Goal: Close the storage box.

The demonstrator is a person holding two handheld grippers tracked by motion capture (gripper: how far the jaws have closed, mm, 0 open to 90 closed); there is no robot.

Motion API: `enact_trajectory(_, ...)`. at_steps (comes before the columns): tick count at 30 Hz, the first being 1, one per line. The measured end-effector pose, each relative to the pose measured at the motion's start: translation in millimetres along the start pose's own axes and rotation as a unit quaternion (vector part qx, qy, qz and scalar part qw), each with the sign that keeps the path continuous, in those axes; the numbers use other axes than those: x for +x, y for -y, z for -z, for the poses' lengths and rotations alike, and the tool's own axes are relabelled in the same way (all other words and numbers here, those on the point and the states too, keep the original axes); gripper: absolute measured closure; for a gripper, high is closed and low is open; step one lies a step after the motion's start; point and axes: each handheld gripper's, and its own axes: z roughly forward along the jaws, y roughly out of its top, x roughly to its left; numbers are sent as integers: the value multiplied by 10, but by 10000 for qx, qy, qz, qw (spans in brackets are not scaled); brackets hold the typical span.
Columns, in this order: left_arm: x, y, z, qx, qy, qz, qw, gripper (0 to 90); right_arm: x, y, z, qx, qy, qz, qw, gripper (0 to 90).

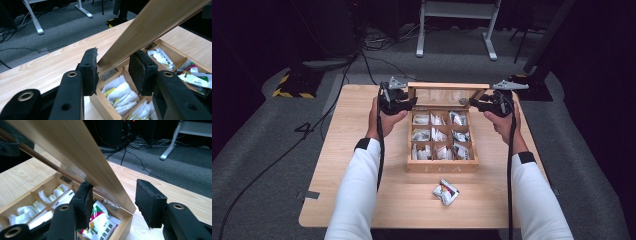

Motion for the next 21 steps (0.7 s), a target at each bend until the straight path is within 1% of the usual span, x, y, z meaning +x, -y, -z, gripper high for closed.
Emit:
enact_trajectory(1,-16,10,8,23,-28,-61,10000,588,12,3,19,-15,-39,19,10000,491)
enact_trajectory(2,-26,19,22,23,-12,-75,10000,588,24,7,39,-25,-66,50,10000,490)
enact_trajectory(4,-41,34,48,38,32,-112,9999,585,48,20,73,-6,-59,163,9998,490)
enact_trajectory(5,-51,41,63,69,28,-147,9999,583,56,28,84,4,-63,181,9998,490)
enact_trajectory(10,-95,58,132,57,80,-252,9996,579,115,64,126,28,-64,247,9997,491)
enact_trajectory(11,-97,56,150,62,91,-283,9995,580,121,67,138,7,-60,300,9995,487)
enact_trajectory(14,-106,52,203,31,116,-304,9995,577,141,69,183,-83,-60,271,9996,481)
enact_trajectory(15,-112,54,215,23,113,-322,9994,576,148,68,201,-110,-92,260,9996,479)
enact_trajectory(16,-120,56,225,22,95,-345,9994,574,154,65,218,-135,-99,272,9995,473)
enact_trajectory(18,-128,55,250,28,124,-384,9992,568,170,60,246,-139,-97,292,9994,453)
enact_trajectory(19,-149,56,263,19,73,-415,9991,564,176,58,260,-126,-94,312,9994,446)
enact_trajectory(21,-174,57,280,52,41,-499,9987,564,192,58,284,-133,-106,328,9993,445)
